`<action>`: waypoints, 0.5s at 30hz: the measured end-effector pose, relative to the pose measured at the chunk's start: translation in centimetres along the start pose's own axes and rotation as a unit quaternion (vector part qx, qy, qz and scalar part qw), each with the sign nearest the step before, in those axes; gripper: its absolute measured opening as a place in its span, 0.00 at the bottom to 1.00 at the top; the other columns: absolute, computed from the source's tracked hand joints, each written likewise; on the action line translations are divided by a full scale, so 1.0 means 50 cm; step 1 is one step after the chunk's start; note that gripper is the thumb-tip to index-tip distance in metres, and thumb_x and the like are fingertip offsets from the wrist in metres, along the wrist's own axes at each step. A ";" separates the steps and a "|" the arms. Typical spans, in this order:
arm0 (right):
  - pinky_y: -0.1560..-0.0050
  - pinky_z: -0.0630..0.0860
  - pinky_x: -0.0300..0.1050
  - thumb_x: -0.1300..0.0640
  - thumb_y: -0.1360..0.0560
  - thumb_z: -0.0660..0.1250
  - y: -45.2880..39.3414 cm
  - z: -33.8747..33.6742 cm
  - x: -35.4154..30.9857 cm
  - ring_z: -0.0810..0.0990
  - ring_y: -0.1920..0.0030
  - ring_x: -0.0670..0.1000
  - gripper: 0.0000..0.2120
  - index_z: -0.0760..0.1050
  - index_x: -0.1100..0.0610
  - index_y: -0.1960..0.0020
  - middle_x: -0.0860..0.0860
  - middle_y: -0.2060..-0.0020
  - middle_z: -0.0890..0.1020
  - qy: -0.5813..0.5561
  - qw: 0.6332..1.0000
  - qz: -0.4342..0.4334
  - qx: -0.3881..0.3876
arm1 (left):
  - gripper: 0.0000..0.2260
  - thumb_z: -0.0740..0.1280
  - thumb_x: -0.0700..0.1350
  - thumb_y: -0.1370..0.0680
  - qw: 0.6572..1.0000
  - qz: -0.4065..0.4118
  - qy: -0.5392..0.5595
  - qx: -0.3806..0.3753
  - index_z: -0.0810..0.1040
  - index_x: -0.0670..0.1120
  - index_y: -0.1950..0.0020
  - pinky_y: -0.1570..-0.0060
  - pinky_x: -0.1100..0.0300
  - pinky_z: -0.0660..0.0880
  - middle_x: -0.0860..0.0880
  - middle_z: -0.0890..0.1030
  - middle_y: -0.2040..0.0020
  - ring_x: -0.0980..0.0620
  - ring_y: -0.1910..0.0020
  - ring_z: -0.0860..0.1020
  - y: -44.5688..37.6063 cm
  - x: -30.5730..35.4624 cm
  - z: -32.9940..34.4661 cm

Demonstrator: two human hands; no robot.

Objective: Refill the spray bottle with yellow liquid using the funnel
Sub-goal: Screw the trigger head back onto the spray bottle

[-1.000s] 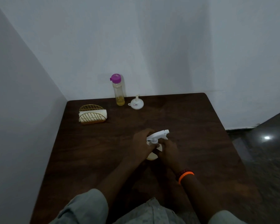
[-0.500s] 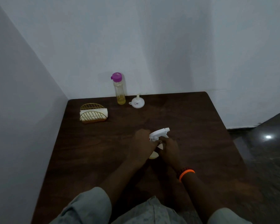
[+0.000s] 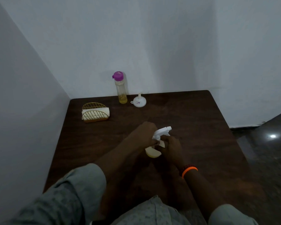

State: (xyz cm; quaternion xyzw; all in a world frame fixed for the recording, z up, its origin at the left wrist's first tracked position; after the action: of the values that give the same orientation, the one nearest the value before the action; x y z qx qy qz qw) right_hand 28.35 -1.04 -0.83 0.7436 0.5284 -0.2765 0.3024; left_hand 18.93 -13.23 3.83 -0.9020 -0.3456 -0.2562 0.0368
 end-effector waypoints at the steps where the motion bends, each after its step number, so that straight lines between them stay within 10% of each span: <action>1: 0.61 0.65 0.27 0.51 0.28 0.76 0.001 0.001 0.001 0.77 0.54 0.46 0.14 0.82 0.57 0.46 0.44 0.57 0.77 0.005 1.000 0.002 -0.002 | 0.14 0.75 0.52 0.28 1.000 0.020 -0.006 -0.014 0.71 0.49 0.61 0.62 0.61 0.66 0.56 0.69 0.65 0.56 0.66 0.70 -0.005 -0.002 -0.004; 15: 0.51 0.74 0.42 0.47 0.28 0.75 0.018 0.022 0.005 0.81 0.47 0.51 0.19 0.79 0.54 0.41 0.51 0.47 0.83 -0.009 1.000 0.023 0.012 | 0.12 0.78 0.49 0.29 0.987 0.122 -0.004 -0.104 0.74 0.51 0.61 0.65 0.68 0.65 0.53 0.75 0.63 0.57 0.66 0.73 -0.029 0.000 -0.036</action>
State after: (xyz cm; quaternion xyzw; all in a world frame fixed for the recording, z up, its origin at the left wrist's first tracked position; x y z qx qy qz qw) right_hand 29.17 -1.91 -1.61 0.7565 0.5055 -0.2825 0.3039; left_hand 17.22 -12.60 5.21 -0.9373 -0.2042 -0.2810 -0.0273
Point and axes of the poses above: each hand's wrist, its own y-axis away from the middle knuckle, its own z-axis out of the palm, x = y × z, the point moved 3 cm from there along -y, towards the middle knuckle
